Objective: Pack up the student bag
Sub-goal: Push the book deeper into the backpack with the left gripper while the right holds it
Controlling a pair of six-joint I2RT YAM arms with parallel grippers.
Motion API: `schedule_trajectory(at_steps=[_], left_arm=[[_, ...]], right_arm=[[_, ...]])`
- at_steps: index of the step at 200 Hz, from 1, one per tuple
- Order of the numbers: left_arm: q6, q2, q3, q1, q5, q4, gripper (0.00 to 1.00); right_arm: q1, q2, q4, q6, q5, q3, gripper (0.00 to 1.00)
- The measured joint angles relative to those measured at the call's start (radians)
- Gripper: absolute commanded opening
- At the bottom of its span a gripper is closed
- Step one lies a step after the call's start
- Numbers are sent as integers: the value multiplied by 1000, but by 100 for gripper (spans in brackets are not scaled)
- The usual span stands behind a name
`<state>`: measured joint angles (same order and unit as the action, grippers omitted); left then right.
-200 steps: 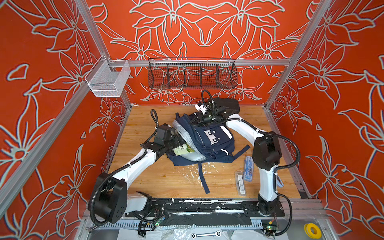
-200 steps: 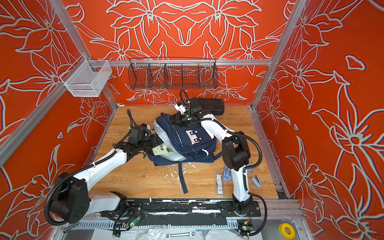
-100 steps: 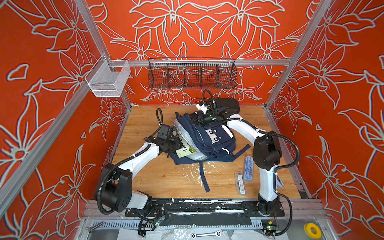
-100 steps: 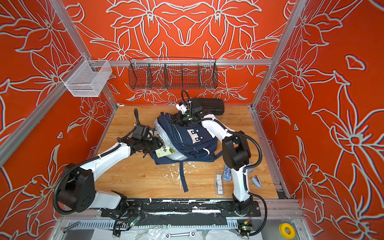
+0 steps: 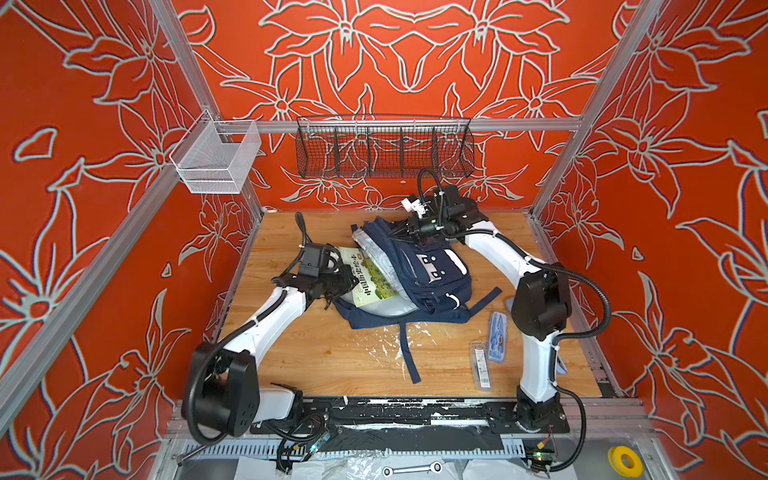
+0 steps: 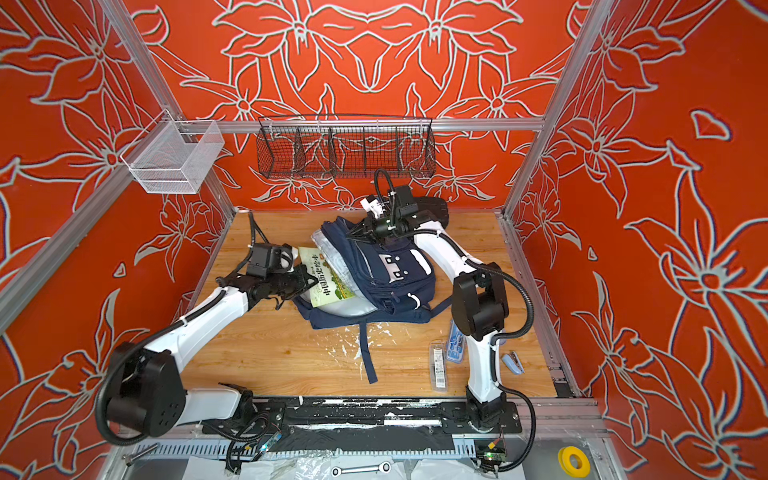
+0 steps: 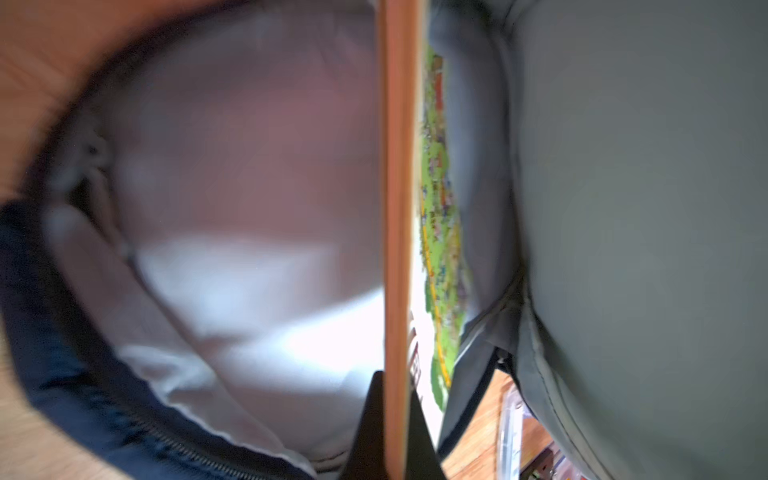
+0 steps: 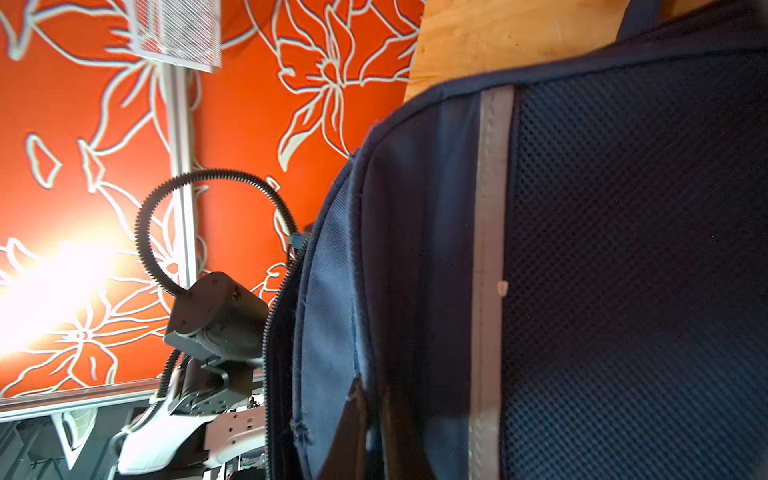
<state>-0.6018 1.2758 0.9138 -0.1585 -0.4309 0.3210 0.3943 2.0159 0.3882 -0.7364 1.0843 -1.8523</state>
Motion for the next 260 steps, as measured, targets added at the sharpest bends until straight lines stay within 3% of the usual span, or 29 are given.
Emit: schedule_trajectory(at_steps=[42, 107, 134, 186, 195, 221, 223, 225, 226, 260], left_arm=[[-5, -166, -13, 55, -98, -51, 0], [-132, -42, -84, 52, -280, -272, 0], [-188, 14, -149, 23, -275, -406, 0], [-250, 238, -151, -136, -165, -599, 0], [-251, 264, -147, -150, -145, -600, 14], [-233, 284, -135, -161, -98, -557, 70], [-233, 284, -134, -161, -95, -552, 78], [-225, 282, -129, -162, -87, -539, 95], [-222, 281, -127, -162, -84, -534, 99], [-134, 174, -58, -169, 51, -292, 97]], right_arm=[[-28, -10, 91, 58, 46, -51, 0], [-27, -10, 132, 82, 66, -66, 0], [-27, -10, 127, 74, 65, -65, 0], [-23, -11, 60, 35, 50, -26, 0], [-23, -12, 46, 27, 45, -10, 0], [-13, -17, 17, 18, 23, 25, 0], [-12, -17, 15, 18, 21, 27, 0], [-11, -18, 14, 18, 19, 29, 0], [-11, -18, 14, 18, 18, 30, 0], [-6, -36, -18, 16, -11, 68, 0]])
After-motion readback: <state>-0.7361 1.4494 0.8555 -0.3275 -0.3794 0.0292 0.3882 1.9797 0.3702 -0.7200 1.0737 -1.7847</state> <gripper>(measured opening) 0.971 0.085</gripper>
